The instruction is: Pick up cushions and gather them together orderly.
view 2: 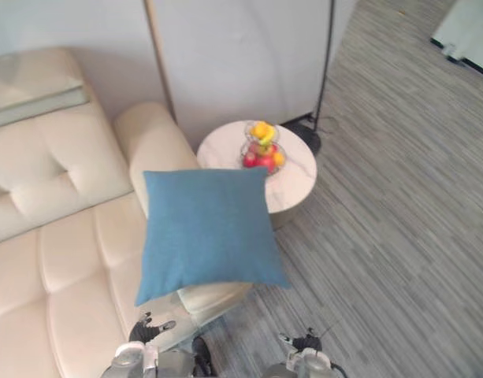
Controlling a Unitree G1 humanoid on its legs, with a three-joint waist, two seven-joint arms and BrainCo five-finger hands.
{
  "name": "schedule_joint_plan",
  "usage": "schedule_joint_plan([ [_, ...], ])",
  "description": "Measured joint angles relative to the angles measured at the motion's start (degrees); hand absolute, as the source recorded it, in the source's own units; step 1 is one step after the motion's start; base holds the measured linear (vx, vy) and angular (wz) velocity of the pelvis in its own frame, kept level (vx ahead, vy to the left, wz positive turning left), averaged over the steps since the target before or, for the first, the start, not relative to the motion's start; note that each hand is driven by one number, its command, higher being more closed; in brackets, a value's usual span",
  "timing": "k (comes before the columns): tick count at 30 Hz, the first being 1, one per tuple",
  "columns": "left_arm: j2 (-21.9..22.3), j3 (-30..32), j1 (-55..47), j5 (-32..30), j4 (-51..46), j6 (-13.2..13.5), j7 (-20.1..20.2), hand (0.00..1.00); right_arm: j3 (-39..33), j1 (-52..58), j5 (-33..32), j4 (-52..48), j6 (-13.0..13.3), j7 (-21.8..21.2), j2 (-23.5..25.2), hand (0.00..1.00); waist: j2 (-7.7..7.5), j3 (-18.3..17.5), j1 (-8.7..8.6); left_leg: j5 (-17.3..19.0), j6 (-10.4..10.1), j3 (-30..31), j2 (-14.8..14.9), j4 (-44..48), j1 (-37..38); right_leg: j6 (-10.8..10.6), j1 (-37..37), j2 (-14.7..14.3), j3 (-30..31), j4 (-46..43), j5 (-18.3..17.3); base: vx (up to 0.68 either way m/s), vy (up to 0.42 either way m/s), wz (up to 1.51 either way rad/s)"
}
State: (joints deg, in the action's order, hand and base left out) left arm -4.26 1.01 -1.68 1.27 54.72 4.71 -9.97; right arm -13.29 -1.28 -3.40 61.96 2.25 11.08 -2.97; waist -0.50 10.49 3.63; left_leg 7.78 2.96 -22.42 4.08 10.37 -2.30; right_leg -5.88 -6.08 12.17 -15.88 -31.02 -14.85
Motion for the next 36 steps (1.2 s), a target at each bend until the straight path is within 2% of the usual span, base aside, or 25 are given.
schedule_joint_plan([
  [1,-0.21,-0.48,-0.02,-0.02,0.14,0.00,-0.01,0.00,0.03,0.25,-0.09,-0.02,0.02,-0.05,0.02,0.00,0.00,-0.06,-0.39,-0.45,-0.72,2.82,-0.71,-0.29,-0.15,-0.47,-0.75,-2.24,5.03,4.75,0.53,0.10,-0.161,1.30],
  [2,-1.00,-1.28,-0.05,-0.03,0.49,0.00,0.01,0.00,0.01,1.15,-0.16,0.03,0.04,-0.05,0.22,0.00,-2.03,-0.69,-0.48,-0.82,-1.70,5.33,-2.90,-0.65,-0.24,0.59,-1.89,-2.40,9.88,10.02,6.65,0.09,-0.176,1.23],
  [3,-1.34,-1.68,0.00,-0.05,0.66,0.00,0.02,0.00,-0.01,1.43,-0.30,0.09,0.05,-0.08,0.24,0.00,-2.53,-0.73,-0.46,-0.95,-1.99,6.15,-3.63,-0.83,-0.21,0.75,-2.22,-1.94,10.09,10.08,5.74,0.11,-0.217,1.01],
  [4,-1.28,-1.69,0.01,-0.04,0.93,0.03,-0.03,0.00,-0.23,1.87,-0.66,0.34,0.03,-0.09,-0.09,0.00,-2.21,-1.66,-0.09,-1.87,-3.29,8.34,-3.86,-1.75,-0.18,0.85,-0.69,-1.72,8.88,12.11,4.14,0.13,-0.244,0.64],
  [5,-0.91,-1.71,-0.33,-0.07,1.33,0.01,-0.01,0.00,-0.44,1.68,-1.03,0.22,0.07,-0.10,-0.40,0.00,-1.07,-2.15,-0.10,-3.16,-4.05,9.82,-3.19,-3.60,-0.23,1.49,0.31,-2.58,7.25,15.04,4.69,0.12,-0.201,0.54],
  [6,-0.70,-1.70,-0.39,-0.09,1.61,0.01,0.00,0.00,-0.61,1.68,-1.06,0.19,0.11,-0.10,-0.43,0.00,-1.00,-2.21,-0.10,-3.50,-4.33,10.30,-2.98,-4.23,-0.30,1.71,0.47,-2.90,6.79,15.66,4.88,0.09,-0.152,0.41],
  [7,-0.12,-1.41,-0.55,-0.13,2.32,-0.03,0.01,0.00,-1.14,1.72,-1.07,0.21,0.10,-0.11,-0.33,0.00,-0.18,-2.65,-0.08,-4.33,-4.99,11.59,-2.61,-5.39,-0.39,2.27,1.86,-3.85,5.32,17.56,5.55,0.09,-0.143,0.46],
  [8,0.08,-1.16,-0.63,-0.13,2.30,0.01,0.08,0.00,-2.14,2.16,-1.06,0.21,0.10,-0.12,0.14,0.00,0.02,-2.76,-0.21,-4.95,-5.66,13.15,-1.80,-6.33,-0.02,2.64,3.68,-5.06,3.72,19.76,6.39,0.10,-0.168,0.46],
  [11,0.04,-0.49,-0.82,-0.14,2.32,0.01,0.10,0.00,-2.25,2.61,-1.06,0.18,0.20,-0.13,0.56,0.00,-0.16,-2.89,-0.20,-5.59,-6.41,15.00,-1.02,-7.41,0.94,3.14,6.26,-6.30,1.80,22.47,7.16,0.06,-0.113,0.31],
  [14,-0.33,-0.25,-0.66,-0.13,2.37,0.01,0.09,0.00,-2.40,2.58,-1.05,-0.37,0.77,-0.06,0.40,0.00,-0.91,-3.15,-0.18,-6.54,-6.45,15.91,-1.08,-8.76,0.98,3.29,6.91,-6.68,0.73,23.92,7.65,0.02,-0.049,0.21],
  [18,-0.85,0.45,0.31,-0.07,2.59,-0.01,0.03,0.00,-4.47,2.95,-1.09,-1.10,1.04,0.04,0.05,0.00,-0.98,-3.26,-0.25,-7.26,-5.75,16.79,-1.94,-9.68,1.51,2.79,8.63,-6.19,-0.15,26.26,8.85,-0.01,0.039,0.15],
  [23,-6.34,4.91,0.32,0.14,-2.85,0.05,0.00,0.00,-4.83,4.38,-1.16,-11.41,1.42,-0.11,-5.30,0.00,-0.65,-3.42,-0.47,-8.83,-4.95,17.44,-3.10,-12.32,2.46,2.02,9.17,-5.04,-0.83,26.95,9.57,-0.05,0.053,0.09],
  [26,-8.81,9.45,0.20,0.66,-9.40,0.19,-0.15,0.00,-7.11,5.18,-1.18,-21.58,2.64,-1.18,-8.97,0.00,-0.47,-3.50,-0.98,-10.04,-4.77,18.18,-3.71,-14.90,2.81,1.71,8.98,-4.68,-1.59,27.50,9.78,-0.05,0.048,0.15],
  [30,-7.74,11.09,-1.23,1.38,-14.20,0.55,-1.33,0.00,-7.17,4.56,-1.19,-26.96,3.48,-1.77,-9.89,0.00,-0.60,-4.31,-0.93,-10.25,-4.88,18.24,-4.01,-16.17,3.31,1.40,9.06,-4.58,-1.69,28.58,10.00,0.01,0.023,0.02],
  [32,-5.79,10.95,-1.92,2.57,-19.39,0.50,-1.42,0.00,-6.61,4.15,-1.22,-29.46,3.59,-2.31,-9.78,0.00,-0.47,-4.71,-0.78,-10.43,-4.57,18.38,-4.21,-16.16,3.21,1.31,9.22,-4.55,-1.83,29.35,10.07,0.07,0.006,0.01],
  [36,-5.07,9.48,-1.20,3.84,-24.96,0.54,-1.70,0.00,-5.35,2.14,-1.75,-30.14,3.67,-3.52,-9.26,0.00,-0.27,-4.85,-1.08,-10.48,-4.50,18.58,-4.46,-16.14,2.61,1.23,9.24,-4.71,-2.16,30.35,10.17,0.09,-0.006,0.02],
])
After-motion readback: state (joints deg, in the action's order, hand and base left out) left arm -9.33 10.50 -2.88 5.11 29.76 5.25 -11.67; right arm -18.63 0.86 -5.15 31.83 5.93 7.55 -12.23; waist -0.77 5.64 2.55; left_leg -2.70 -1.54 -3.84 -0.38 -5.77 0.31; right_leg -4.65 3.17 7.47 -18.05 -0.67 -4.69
